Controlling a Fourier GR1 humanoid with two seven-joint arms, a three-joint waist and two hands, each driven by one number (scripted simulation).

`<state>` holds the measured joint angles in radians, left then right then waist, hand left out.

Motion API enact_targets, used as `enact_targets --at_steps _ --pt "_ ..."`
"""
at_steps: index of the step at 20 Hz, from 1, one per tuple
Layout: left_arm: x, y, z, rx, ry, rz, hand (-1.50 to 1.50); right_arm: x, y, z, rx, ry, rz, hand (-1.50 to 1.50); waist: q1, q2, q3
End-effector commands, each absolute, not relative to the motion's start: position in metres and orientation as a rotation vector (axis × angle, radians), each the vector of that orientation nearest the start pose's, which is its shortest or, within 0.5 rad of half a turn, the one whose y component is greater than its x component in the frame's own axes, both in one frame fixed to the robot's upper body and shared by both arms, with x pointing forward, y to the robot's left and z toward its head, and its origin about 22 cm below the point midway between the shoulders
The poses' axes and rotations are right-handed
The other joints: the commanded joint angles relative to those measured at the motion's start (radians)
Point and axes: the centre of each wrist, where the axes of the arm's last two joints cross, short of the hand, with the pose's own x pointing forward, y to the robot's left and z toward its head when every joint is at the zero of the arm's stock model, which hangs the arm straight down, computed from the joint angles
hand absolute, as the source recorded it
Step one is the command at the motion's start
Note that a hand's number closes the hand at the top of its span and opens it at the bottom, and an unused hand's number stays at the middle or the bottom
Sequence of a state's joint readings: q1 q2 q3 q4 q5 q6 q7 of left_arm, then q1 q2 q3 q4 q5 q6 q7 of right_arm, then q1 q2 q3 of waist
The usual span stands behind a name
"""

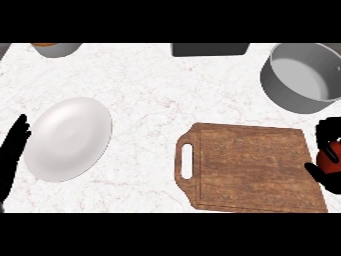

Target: Pick the bell pepper from the cutting board and place it in the pot

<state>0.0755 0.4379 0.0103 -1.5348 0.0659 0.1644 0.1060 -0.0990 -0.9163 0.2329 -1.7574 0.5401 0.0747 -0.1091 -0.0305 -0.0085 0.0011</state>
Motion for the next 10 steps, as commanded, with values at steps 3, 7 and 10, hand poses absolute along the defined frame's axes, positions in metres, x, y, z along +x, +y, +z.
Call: enact_targets --at_steps 3,7,10 --pt "0.230 0.351 0.017 0.456 -1.366 -0.113 0.00 0.236 -0.347 0.182 -1.033 -1.756 1.205 1.50 -0.008 0.002 -0.001" --pt "0.229 0.343 0.020 0.456 -1.385 -0.127 0.00 0.243 -0.379 0.186 -0.921 -1.802 1.010 1.50 0.020 0.007 -0.001" --pt "0.206 0.335 0.021 0.437 -1.383 -0.140 0.00 0.245 -0.387 0.219 -0.899 -1.811 0.928 1.50 0.031 0.005 -0.001"
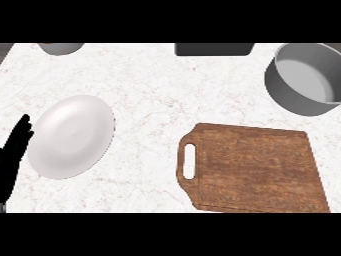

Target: Pick the bell pepper from the cutting board and place it in the pot

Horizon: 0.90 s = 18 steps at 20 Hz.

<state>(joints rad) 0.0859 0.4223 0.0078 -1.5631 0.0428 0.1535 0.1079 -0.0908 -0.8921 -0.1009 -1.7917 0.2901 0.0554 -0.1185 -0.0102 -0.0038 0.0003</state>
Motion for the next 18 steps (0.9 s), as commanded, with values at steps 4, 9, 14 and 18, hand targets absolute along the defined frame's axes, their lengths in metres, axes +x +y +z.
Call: enact_targets --at_steps 4,9,14,18 --pt "0.227 0.327 0.025 0.432 -1.384 -0.138 0.00 0.273 -0.403 0.212 -0.888 -1.839 0.841 1.50 0.020 0.005 0.000" --pt "0.238 0.324 0.028 0.430 -1.406 -0.159 0.00 0.315 -0.413 0.225 -0.875 -1.856 0.811 1.50 0.031 0.009 0.000" --pt "0.240 0.322 0.015 0.415 -1.394 -0.170 0.00 0.348 -0.438 0.210 -0.872 -1.825 0.839 1.50 0.037 0.012 0.000" --pt "0.241 0.317 0.011 0.434 -1.387 -0.170 0.00 0.379 -0.424 0.215 -0.891 -1.824 0.862 1.50 0.043 0.013 0.000"
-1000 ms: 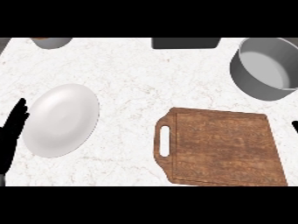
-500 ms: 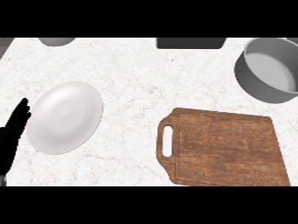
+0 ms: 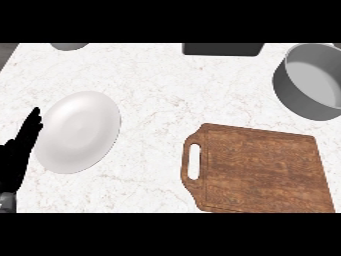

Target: Pick the bell pepper from the cutting board and place it in the pot

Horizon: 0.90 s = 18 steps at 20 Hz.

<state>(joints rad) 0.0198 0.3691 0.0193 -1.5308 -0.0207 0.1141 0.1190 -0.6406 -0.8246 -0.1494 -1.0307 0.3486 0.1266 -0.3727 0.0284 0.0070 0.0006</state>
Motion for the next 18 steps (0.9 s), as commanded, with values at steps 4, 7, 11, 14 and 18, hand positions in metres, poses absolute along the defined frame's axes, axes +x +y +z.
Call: enact_targets --at_steps 4,7,11,14,18 --pt "0.251 0.323 0.026 0.409 -1.407 -0.179 0.00 0.396 -0.432 0.197 -0.904 -1.776 0.864 1.50 0.023 0.009 0.001" --pt "0.252 0.327 0.016 0.400 -1.422 -0.188 0.00 0.406 -0.422 0.178 -0.950 -1.753 0.923 1.50 0.027 0.014 0.001" --pt "0.258 0.319 0.030 0.382 -1.433 -0.207 0.00 0.408 -0.428 0.169 -1.068 -1.681 1.012 1.50 0.053 0.026 0.003" --pt "0.257 0.315 0.031 0.387 -1.430 -0.198 0.00 0.418 -0.415 0.156 -0.900 -1.696 0.886 1.50 0.052 0.022 0.003" --pt "0.257 0.316 0.027 0.385 -1.431 -0.217 0.00 0.426 -0.406 0.157 -0.758 -1.654 0.827 -1.50 0.055 0.023 0.003"
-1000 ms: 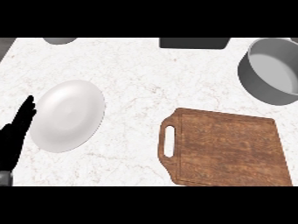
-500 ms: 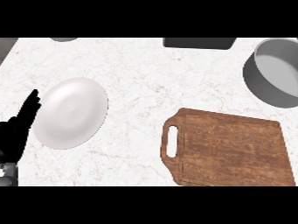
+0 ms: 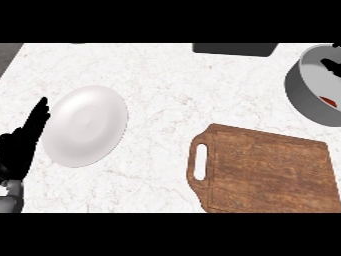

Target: Pick the bell pepper from the cutting board and place it in the pot

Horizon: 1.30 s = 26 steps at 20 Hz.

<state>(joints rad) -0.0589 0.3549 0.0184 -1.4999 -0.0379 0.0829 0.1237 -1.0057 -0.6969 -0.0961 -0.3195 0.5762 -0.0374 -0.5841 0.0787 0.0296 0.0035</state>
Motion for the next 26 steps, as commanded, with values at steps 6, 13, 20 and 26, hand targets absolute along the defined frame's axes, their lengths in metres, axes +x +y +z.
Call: enact_targets --at_steps 6,13,20,26 --pt "0.244 0.320 0.026 0.381 -1.436 -0.202 0.00 0.422 -0.414 0.150 -0.696 -1.697 0.799 -1.50 0.013 0.000 0.001" --pt "0.243 0.311 0.015 0.410 -1.419 -0.196 0.00 0.427 -0.412 0.164 -0.450 -2.015 0.384 -1.50 -0.010 -0.006 0.002" --pt "0.249 0.314 0.018 0.396 -1.421 -0.188 0.00 0.402 -0.460 0.181 -0.265 -1.954 0.293 -1.50 -0.025 -0.006 0.000" --pt "0.254 0.318 0.034 0.395 -1.425 -0.183 0.00 0.375 -0.494 0.171 -0.188 -1.927 0.258 -1.50 -0.023 -0.003 0.002"
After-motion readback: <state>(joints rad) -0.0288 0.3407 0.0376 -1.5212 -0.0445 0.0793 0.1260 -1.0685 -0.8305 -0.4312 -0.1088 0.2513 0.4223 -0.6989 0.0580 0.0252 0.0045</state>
